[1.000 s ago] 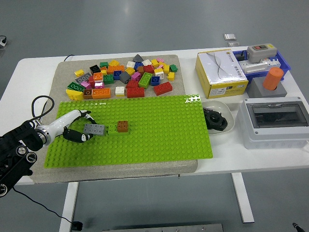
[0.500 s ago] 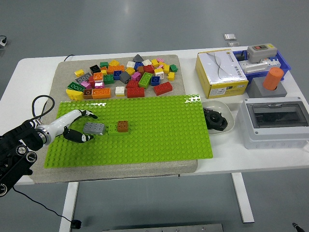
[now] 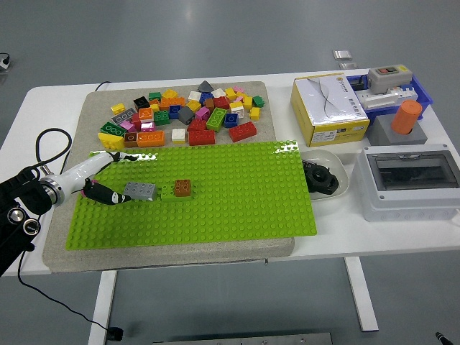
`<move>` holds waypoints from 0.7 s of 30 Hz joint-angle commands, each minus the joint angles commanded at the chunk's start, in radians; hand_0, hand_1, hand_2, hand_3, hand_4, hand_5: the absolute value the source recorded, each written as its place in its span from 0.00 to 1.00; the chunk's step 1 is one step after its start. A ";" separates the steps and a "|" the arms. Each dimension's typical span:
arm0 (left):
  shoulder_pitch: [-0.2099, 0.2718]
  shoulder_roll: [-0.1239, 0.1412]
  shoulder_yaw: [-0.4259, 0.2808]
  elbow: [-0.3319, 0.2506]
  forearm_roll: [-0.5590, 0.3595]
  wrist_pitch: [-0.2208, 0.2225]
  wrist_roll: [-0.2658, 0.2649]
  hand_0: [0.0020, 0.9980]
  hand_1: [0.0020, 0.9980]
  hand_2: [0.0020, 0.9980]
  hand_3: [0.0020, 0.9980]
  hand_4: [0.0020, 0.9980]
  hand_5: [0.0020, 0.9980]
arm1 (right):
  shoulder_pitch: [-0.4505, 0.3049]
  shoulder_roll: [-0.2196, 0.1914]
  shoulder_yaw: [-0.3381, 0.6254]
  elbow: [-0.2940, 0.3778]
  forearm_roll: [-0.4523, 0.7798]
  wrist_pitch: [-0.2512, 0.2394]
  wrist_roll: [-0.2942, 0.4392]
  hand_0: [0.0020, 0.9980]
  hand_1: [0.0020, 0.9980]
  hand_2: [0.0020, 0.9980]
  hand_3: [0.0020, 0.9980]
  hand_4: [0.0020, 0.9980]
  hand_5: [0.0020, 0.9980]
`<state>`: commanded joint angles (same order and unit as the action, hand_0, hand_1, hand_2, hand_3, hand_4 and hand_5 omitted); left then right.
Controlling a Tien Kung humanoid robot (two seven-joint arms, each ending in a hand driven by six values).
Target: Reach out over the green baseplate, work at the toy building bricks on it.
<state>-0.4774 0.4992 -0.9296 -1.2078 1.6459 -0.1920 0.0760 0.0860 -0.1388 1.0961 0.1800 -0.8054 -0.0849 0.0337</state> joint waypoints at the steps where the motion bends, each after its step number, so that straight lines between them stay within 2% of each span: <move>1: -0.003 0.007 0.004 -0.004 0.002 0.011 -0.010 1.00 1.00 1.00 0.79 1.00 0.11 | 0.000 0.000 0.000 0.000 0.000 0.000 0.000 0.71 0.59 0.70 0.68 0.75 0.73; 5: -0.012 0.024 0.013 -0.001 0.017 0.076 -0.075 1.00 1.00 1.00 0.79 1.00 0.11 | 0.001 0.000 0.000 0.000 -0.001 0.000 0.000 0.71 0.59 0.70 0.68 0.75 0.73; 6: -0.012 0.026 0.015 -0.001 0.022 0.093 -0.092 1.00 1.00 1.00 0.66 0.99 0.33 | 0.001 0.000 0.000 0.000 0.000 0.000 0.000 0.71 0.58 0.70 0.68 0.75 0.73; 11: -0.004 0.043 0.023 -0.026 0.034 0.132 -0.134 1.00 1.00 1.00 0.66 0.99 0.33 | -0.001 0.001 0.000 0.000 0.003 0.000 0.000 0.71 0.58 0.70 0.68 0.75 0.73; 12: -0.001 0.048 0.023 -0.035 0.034 0.137 -0.136 1.00 1.00 1.00 0.60 0.85 1.00 | -0.001 0.001 0.000 0.000 0.003 0.000 0.000 0.71 0.58 0.70 0.68 0.75 0.73; 17: 0.010 0.063 0.032 -0.073 0.055 0.188 -0.136 1.00 1.00 1.00 0.60 0.85 1.00 | -0.003 0.000 0.003 0.000 0.002 -0.001 0.000 0.71 0.58 0.70 0.68 0.75 0.73; 18: 0.012 0.063 0.037 -0.077 0.071 0.207 -0.132 1.00 1.00 1.00 0.59 0.79 1.00 | -0.003 0.001 0.003 0.000 0.001 -0.001 0.000 0.71 0.58 0.70 0.68 0.75 0.73; 21: 0.017 0.059 0.054 -0.080 0.107 0.240 -0.123 1.00 1.00 1.00 0.59 0.79 1.00 | -0.004 0.001 0.004 0.000 0.001 -0.001 0.000 0.71 0.58 0.70 0.68 0.75 0.73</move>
<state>-0.4608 0.5582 -0.8759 -1.2880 1.7534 0.0478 -0.0470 0.0824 -0.1377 1.0998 0.1800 -0.8044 -0.0857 0.0336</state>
